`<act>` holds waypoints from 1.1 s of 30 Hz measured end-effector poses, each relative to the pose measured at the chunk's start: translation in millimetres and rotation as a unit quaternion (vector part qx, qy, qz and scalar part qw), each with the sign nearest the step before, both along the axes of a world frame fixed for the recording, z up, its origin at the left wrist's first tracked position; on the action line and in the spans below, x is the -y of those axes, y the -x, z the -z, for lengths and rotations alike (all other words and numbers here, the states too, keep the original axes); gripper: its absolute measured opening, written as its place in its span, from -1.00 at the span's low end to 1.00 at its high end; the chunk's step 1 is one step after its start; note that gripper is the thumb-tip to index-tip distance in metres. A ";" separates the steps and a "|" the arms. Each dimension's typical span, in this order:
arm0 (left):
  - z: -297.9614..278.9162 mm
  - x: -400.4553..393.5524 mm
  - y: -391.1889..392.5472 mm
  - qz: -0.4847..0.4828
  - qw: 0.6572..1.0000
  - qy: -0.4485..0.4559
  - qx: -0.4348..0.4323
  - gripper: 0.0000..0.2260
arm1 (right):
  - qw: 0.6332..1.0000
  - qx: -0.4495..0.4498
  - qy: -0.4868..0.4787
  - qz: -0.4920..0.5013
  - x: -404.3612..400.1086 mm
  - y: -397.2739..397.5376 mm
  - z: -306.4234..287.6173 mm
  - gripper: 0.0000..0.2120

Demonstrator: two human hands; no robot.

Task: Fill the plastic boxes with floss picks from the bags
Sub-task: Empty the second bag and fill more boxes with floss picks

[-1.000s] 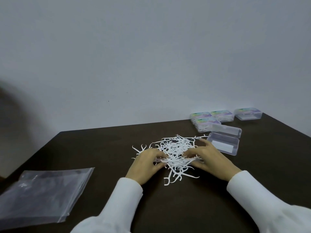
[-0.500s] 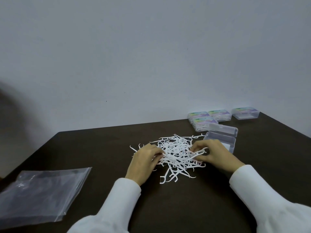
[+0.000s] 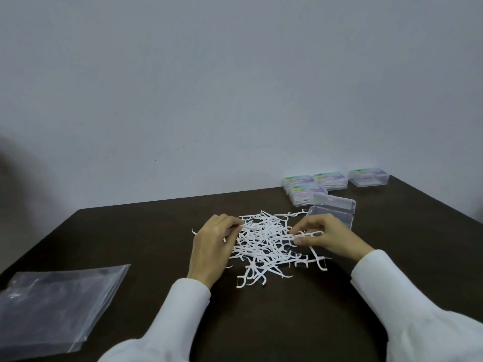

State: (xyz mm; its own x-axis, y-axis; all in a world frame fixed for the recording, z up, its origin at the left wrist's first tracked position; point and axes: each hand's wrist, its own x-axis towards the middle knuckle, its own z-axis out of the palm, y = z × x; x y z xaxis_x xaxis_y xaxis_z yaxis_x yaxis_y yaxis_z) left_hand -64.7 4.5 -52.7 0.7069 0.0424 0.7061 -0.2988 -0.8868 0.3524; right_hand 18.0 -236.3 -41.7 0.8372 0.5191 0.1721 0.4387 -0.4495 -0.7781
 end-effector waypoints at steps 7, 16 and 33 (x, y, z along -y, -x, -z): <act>-8.0 19.3 -12.9 0.025 0.999 0.026 -0.014 -0.93 | 0.995 -0.007 -0.060 0.074 10.2 0.1 -9.0 -0.90; -22.0 71.0 -53.6 0.127 0.983 0.060 -0.119 -0.92 | 0.959 -0.040 -0.144 0.241 55.6 -9.0 -12.3 -0.92; -15.6 112.2 -87.4 0.187 0.941 -0.053 -0.276 -0.80 | 0.937 0.019 -0.167 0.305 52.7 -22.3 -7.3 -0.95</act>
State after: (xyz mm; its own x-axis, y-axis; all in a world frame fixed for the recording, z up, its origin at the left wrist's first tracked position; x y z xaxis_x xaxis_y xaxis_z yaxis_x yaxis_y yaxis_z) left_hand 22.7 -107.7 -37.1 0.9191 -0.3317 0.2126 -0.3936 -0.7949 0.4617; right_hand 40.3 -289.0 -34.4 0.9506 -0.1429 0.2756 0.2096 -0.3595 -0.9093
